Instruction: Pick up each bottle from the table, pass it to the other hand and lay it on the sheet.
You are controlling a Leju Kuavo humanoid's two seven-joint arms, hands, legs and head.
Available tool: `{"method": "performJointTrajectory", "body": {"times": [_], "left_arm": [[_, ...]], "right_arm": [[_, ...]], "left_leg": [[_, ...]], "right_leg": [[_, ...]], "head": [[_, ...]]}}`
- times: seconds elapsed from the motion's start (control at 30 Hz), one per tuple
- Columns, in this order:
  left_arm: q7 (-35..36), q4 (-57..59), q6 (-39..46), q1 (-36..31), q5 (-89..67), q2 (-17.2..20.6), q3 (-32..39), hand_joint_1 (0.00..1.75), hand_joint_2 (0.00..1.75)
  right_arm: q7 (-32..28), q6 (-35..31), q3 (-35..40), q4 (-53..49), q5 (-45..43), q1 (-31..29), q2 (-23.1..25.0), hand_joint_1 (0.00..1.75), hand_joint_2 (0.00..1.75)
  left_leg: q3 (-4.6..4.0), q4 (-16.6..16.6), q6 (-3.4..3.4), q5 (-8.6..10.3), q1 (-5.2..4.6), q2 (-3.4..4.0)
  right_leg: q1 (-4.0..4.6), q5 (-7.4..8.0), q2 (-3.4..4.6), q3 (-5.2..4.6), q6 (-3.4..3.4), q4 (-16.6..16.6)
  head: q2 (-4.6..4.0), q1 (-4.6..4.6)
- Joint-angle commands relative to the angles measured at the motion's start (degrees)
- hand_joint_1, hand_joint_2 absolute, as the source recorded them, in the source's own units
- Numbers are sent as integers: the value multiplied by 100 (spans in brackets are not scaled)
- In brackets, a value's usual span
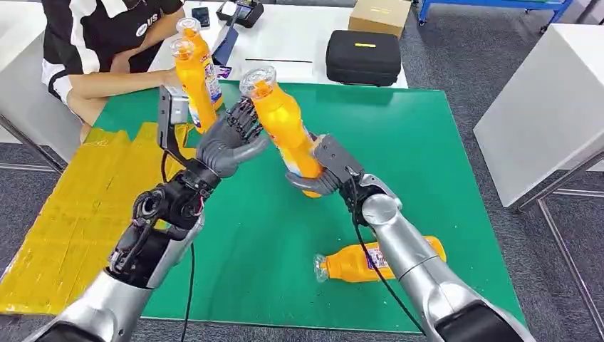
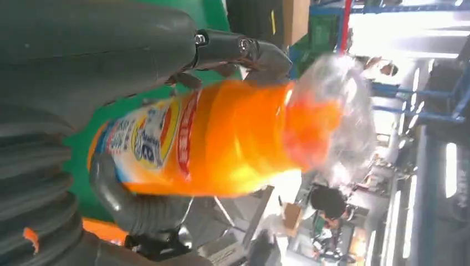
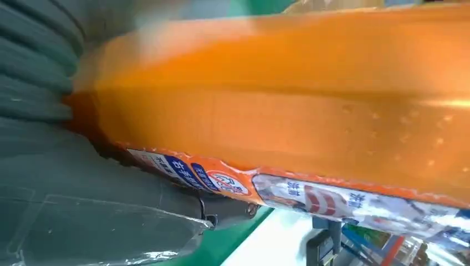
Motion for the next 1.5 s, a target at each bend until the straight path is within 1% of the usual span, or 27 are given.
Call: {"method": "performJointTrajectory", "body": {"times": [0.03,0.07,0.1,0.13,0.17,0.23,0.27,0.3,0.4,0.5,0.53,0.6,0.63,0.67,0.7,0.8,0.87,0.93,0.97,1.0,1.03,1.1,1.2,1.23,1.4,1.43,1.5], "left_arm": [[-13,553,-75,-275,47,-67,-504,0,175],[-12,553,-90,-278,59,-69,-521,0,175],[-10,557,-100,-291,73,-84,-573,0,175],[-11,555,-96,-290,76,-91,-586,0,175],[-15,549,-97,-288,92,-88,-601,0,175],[-19,544,-97,-287,106,-85,-616,0,175],[-19,544,-97,-287,106,-85,-616,0,175],[-19,544,-97,-287,106,-85,-616,0,175],[-19,544,-97,-287,106,-85,-616,0,175],[-21,549,-125,-290,134,-72,-629,0,175],[-18,575,-124,-310,144,-80,-657,0,175],[-21,662,-104,-373,163,-108,-707,0,175],[-29,730,-96,-424,187,-131,-723,0,175],[-35,764,-100,-447,207,-143,-729,0,175],[-44,827,-106,-487,237,-164,-741,0,175],[-60,956,-71,-550,278,-195,-750,0,175],[-77,1074,-46,-604,331,-224,-738,0,175],[-100,1158,-12,-628,369,-236,-727,0,175],[-108,1167,-2,-625,379,-236,-716,0,175],[-127,1160,5,-601,393,-232,-693,0,175],[-139,1137,17,-578,394,-217,-677,0,175],[-143,1118,28,-563,398,-188,-654,0,175],[-147,1097,47,-508,429,-120,-578,0,175],[-147,1099,31,-500,432,-105,-576,0,175],[-147,1099,31,-500,432,-105,-576,0,175],[-147,1099,31,-500,432,-105,-576,0,175],[-145,1095,38,-492,441,-115,-566,0,175]], "right_arm": [[-34,-87,364,489,-13,-302,120,175,175],[-36,-94,370,483,-26,-297,124,175,175],[-43,-139,400,500,-25,-305,129,175,175],[-43,-149,405,508,-24,-311,133,175,175],[-31,-174,416,527,-14,-322,139,175,175],[-31,-195,419,539,-10,-326,143,175,175],[-31,-195,419,539,-10,-326,143,175,175],[-31,-195,419,539,-10,-326,143,175,175],[-31,-195,419,539,-10,-326,143,175,175],[2,-212,415,563,-22,-327,146,175,175],[37,-203,429,601,-28,-338,156,175,175],[59,-88,527,681,-2,-364,177,175,175],[62,42,657,739,72,-392,189,175,175],[53,136,723,766,102,-401,200,175,175],[37,383,869,815,159,-403,219,175,175],[-98,616,1173,826,329,-388,259,175,175],[-178,768,1247,807,260,-415,278,175,175],[-223,928,1313,698,157,-427,261,175,175],[-236,956,1326,652,133,-421,250,175,175],[-256,1046,1340,555,54,-400,230,175,175],[-257,1103,1361,456,-10,-381,205,175,175],[-259,1145,1422,320,-41,-375,192,175,175],[-128,1050,1593,36,-13,-279,156,175,175],[-125,1041,1604,26,-12,-266,164,175,175],[-125,1041,1604,26,-12,-266,164,175,175],[-125,1041,1604,26,-12,-266,164,175,175],[-102,1010,1639,30,8,-266,148,175,175]], "left_leg": [[60,14,3,-35,2,0],[60,14,2,-35,3,1],[29,5,1,-16,2,-1],[63,17,3,-38,3,-1],[32,6,2,-18,2,-1],[43,9,3,-25,2,2],[24,2,2,-13,1,2],[39,7,3,-23,1,3],[27,5,2,-15,2,0],[59,16,3,-36,2,2],[23,3,1,-12,2,2],[46,11,3,-27,2,1],[24,4,2,-13,1,1],[37,9,3,-22,2,0],[24,6,1,-14,2,1],[33,9,1,-19,3,2],[28,7,0,-17,4,5],[45,15,0,-29,4,3],[24,8,-1,-13,3,-8],[34,11,0,-18,3,-9],[20,9,-1,-12,8,-2],[40,13,2,-24,2,6],[17,5,-2,-9,5,5],[31,11,-1,-20,4,6],[27,6,-2,-15,6,7],[44,12,-1,-27,6,8],[24,4,-2,-12,5,5]], "right_leg": [[7,-30,14,54,-55,14],[7,-30,14,54,-56,15],[5,-14,6,26,-32,6],[8,-34,14,56,-59,18],[6,-16,6,29,-34,6],[6,-21,12,39,-40,9],[4,-10,8,21,-25,2],[4,-18,12,34,-36,7],[4,-13,7,24,-29,5],[7,-31,15,53,-55,16],[4,-9,7,20,-26,3],[6,-23,11,41,-44,11],[4,-10,7,21,-28,4],[6,-18,9,33,-37,9],[5,-11,7,21,-27,6],[7,-16,9,29,-33,8],[7,-13,12,23,-30,6],[9,-24,16,38,-45,15],[6,-14,1,19,-31,9],[6,-20,0,30,-38,12],[10,-11,4,17,-29,6],[5,-21,16,31,-40,13],[7,-7,11,11,-26,5],[7,-17,14,24,-37,12],[9,-11,14,21,-32,5],[10,-22,19,36,-44,12],[8,-9,12,19,-27,3]], "head": [[0,0],[0,2],[0,0],[0,2],[0,0],[0,0],[0,0],[0,0],[0,0],[0,0],[0,0],[0,0],[0,0],[0,0],[0,0],[0,0],[0,0],[0,0],[0,-4],[0,2],[0,4],[0,0],[0,0],[0,2],[0,0],[0,0],[0,0]]}}
